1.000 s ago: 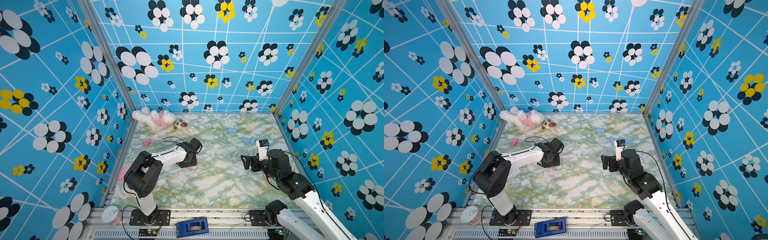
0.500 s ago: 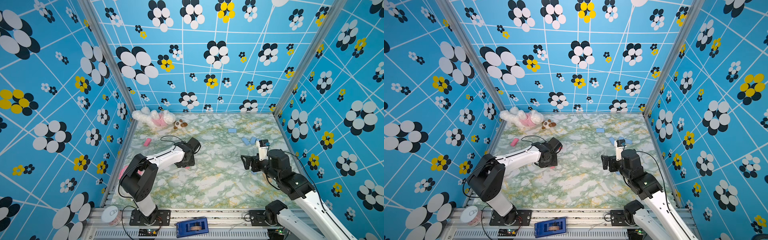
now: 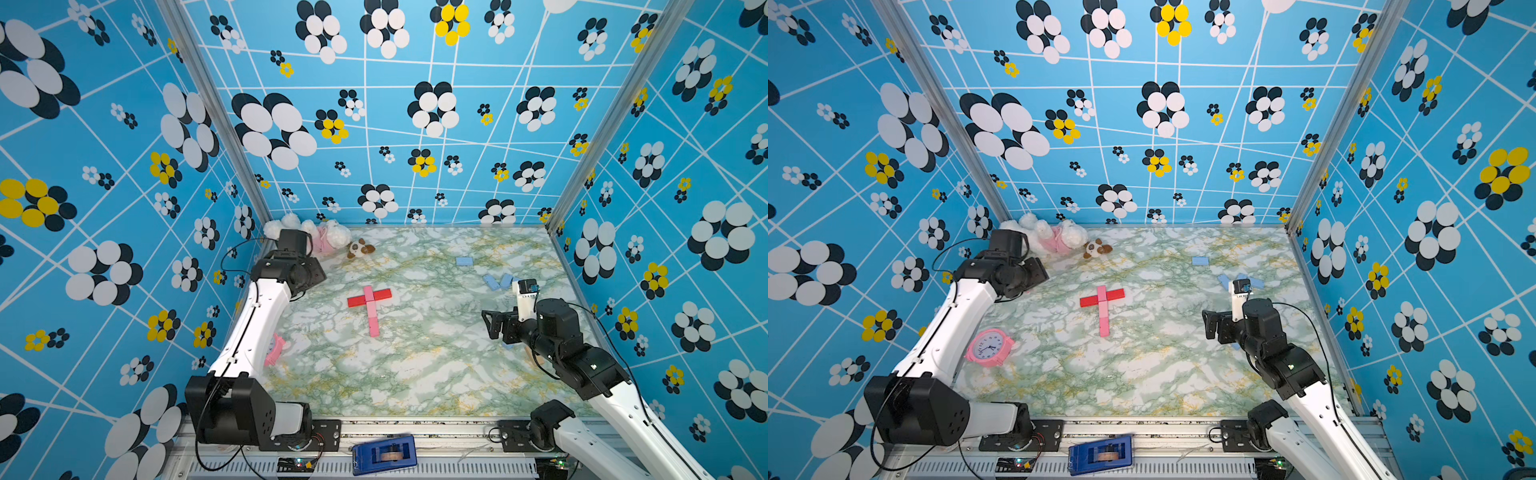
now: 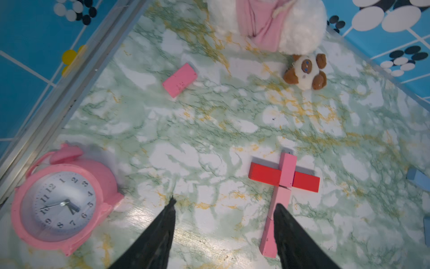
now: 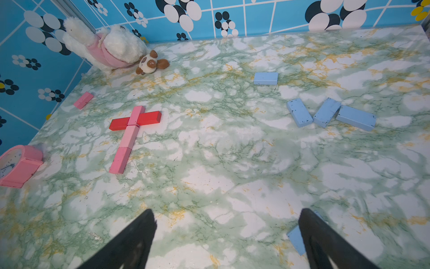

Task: Assemble the letter t with building blocks
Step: Assemble the building block at the center of the board, then pick up the building block from the center of the board.

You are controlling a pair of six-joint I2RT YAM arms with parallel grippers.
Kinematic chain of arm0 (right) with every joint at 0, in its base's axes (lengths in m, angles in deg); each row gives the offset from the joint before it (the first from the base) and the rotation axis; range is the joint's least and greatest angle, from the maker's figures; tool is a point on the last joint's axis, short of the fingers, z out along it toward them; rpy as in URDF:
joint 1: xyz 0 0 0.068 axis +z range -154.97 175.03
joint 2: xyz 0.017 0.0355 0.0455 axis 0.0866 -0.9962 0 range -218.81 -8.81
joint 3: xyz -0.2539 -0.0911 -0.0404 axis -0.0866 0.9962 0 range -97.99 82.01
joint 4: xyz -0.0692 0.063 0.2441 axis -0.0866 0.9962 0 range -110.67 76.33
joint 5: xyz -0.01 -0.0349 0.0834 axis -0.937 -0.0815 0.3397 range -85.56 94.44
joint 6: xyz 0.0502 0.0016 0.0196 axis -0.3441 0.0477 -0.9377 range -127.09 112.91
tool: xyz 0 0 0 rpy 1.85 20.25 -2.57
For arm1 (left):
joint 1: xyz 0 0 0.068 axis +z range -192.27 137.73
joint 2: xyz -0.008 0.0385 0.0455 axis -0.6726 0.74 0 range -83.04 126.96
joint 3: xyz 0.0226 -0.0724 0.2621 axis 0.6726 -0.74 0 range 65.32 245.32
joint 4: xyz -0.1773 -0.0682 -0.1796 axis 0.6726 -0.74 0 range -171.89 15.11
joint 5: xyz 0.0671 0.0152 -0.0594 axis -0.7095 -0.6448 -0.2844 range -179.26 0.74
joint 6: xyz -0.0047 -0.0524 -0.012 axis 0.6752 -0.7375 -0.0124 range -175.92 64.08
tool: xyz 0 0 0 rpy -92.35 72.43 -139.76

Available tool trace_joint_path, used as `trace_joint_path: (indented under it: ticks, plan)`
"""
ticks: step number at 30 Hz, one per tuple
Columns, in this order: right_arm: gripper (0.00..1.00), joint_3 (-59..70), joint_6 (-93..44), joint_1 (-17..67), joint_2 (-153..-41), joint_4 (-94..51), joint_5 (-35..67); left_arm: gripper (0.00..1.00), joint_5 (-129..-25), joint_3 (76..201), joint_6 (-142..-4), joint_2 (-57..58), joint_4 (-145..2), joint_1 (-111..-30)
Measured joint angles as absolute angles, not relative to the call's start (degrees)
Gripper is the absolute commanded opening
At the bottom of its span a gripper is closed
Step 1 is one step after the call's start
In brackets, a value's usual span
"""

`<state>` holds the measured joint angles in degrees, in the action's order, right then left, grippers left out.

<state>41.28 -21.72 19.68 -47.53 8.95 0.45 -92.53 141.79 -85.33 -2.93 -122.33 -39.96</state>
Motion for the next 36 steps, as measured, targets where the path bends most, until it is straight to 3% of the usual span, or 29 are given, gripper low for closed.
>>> trace_joint_path:
  ticks: [6, 23, 36]
  plan:
    - [0.99, 41.3, -21.7, 19.7, -47.5, 8.9, 0.4, 0.58, -90.3, 150.8, -76.5, 8.7, -126.1, -33.1]
    - [0.99, 41.3, -21.7, 19.7, -50.5, 8.7, 0.5, 0.56, -93.7, 172.3, -60.8, 40.4, -133.0, -32.4]
    - [0.99, 41.3, -21.7, 19.7, -52.5, 8.7, 0.5, 0.55, -94.9, 177.0, -58.0, 48.2, -134.9, -30.5]
